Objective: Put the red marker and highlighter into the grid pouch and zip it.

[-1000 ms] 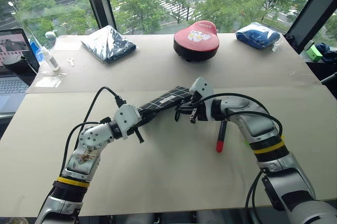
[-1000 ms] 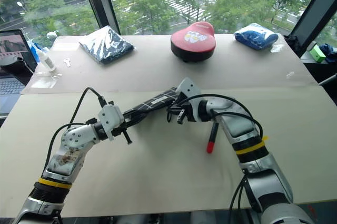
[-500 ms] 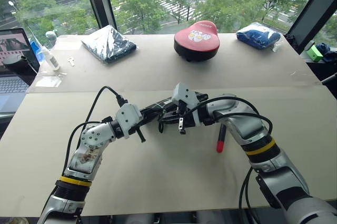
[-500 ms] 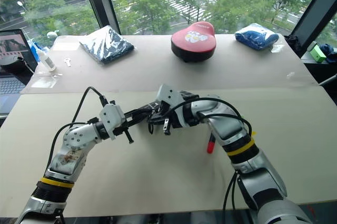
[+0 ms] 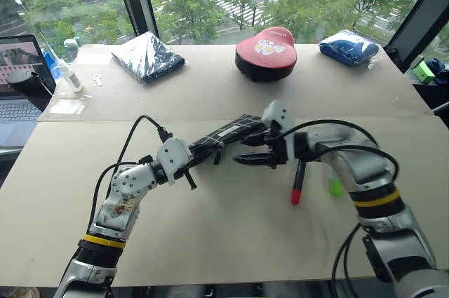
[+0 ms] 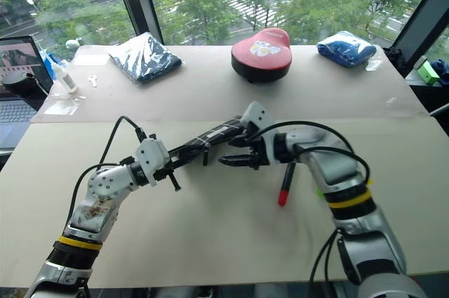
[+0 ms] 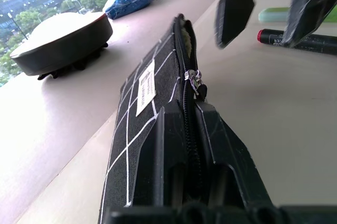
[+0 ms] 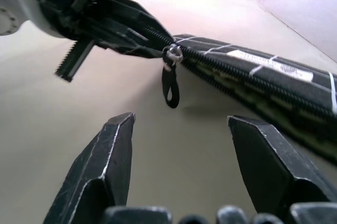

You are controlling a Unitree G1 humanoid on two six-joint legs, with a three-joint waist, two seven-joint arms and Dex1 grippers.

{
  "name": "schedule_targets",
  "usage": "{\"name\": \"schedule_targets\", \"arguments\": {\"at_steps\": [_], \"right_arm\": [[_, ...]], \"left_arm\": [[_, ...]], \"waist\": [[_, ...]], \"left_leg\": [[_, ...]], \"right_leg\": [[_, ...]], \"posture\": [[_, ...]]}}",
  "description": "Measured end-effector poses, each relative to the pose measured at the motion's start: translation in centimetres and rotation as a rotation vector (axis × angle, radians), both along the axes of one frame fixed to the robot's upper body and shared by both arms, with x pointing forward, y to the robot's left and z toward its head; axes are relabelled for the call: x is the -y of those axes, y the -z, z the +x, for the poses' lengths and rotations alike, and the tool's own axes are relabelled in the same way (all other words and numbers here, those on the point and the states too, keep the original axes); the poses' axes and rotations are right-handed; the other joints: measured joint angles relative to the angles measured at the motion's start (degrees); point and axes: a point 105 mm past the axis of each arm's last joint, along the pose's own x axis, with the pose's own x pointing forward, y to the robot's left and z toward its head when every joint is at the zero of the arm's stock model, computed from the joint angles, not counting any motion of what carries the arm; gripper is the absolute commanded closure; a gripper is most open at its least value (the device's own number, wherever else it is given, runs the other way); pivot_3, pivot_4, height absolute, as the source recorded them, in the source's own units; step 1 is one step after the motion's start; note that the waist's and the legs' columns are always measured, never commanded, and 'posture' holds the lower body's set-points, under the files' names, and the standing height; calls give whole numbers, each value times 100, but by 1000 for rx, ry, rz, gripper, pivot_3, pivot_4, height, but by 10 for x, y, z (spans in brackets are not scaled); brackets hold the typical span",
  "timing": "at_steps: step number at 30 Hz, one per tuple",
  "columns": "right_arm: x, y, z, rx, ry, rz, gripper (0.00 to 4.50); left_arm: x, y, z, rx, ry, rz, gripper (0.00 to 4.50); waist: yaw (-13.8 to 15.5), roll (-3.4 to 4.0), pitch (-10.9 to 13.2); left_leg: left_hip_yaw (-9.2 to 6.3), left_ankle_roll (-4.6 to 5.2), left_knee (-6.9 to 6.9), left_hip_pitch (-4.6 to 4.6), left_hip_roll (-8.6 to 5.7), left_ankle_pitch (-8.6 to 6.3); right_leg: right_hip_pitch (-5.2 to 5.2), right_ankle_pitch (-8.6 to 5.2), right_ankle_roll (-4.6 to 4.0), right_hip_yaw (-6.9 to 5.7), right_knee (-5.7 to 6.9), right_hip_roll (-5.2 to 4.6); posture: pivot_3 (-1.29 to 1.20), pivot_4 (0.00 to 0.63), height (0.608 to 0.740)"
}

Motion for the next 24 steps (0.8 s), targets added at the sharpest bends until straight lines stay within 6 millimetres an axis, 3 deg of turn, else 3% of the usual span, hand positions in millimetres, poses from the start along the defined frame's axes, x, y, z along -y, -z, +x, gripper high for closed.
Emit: {"name": "schedule_targets", "arguments": {"at_steps": [2, 5, 9, 12, 15, 19, 24], "right_arm": [[23, -6, -17, 18, 37, -8, 1497], [50, -22, -21, 88, 145, -34, 1497], [104, -25, -14, 106, 498, -82, 1497], [135, -6, -16, 36, 701, -141, 1497], [160, 30, -26, -61, 865, -237, 1497], [170, 54, -34, -127, 964, -269, 1497], [169, 58, -33, -117, 1000, -267, 1497]], "left_arm": [[1, 2, -1, -5, 3, 0, 4500], [3, 3, -1, -6, 7, 1, 4500], [7, 4, -2, -10, 21, -5, 4500], [10, 7, -2, -18, 40, -6, 4500], [15, 12, -1, -34, 70, -6, 4500], [20, 10, 5, -29, 86, -18, 4500], [26, 14, 5, -39, 107, -26, 4500]], "waist": [[11, -2, 1], [5, -3, 2], [50, -8, 2], [95, -9, 1], [143, -9, 0], [147, -9, 0], [139, -9, 0]], "left_leg": [[-1, 4, 1, -3, 0, -3], [2, 19, 4, 3, 3, -12], [0, 37, 4, 9, 7, -22], [0, 36, 4, 12, 7, -21], [4, 36, 6, 9, 5, -21], [5, 42, 17, 10, 5, -24], [4, 44, 18, 12, 5, -24]], "right_leg": [[0, 0, 1, 1, -8, -4], [6, 0, 2, 4, -31, -7], [11, 2, 1, 5, -26, -8], [12, 2, 0, 6, -24, -9], [10, 2, 0, 10, -24, -11], [16, 2, 1, 10, -24, -8], [19, 2, 1, 7, -23, -3]], "posture": [[0, 150, 740], [0, 150, 740], [0, 150, 740], [0, 150, 740], [0, 150, 740], [0, 150, 740], [0, 150, 740]]}}
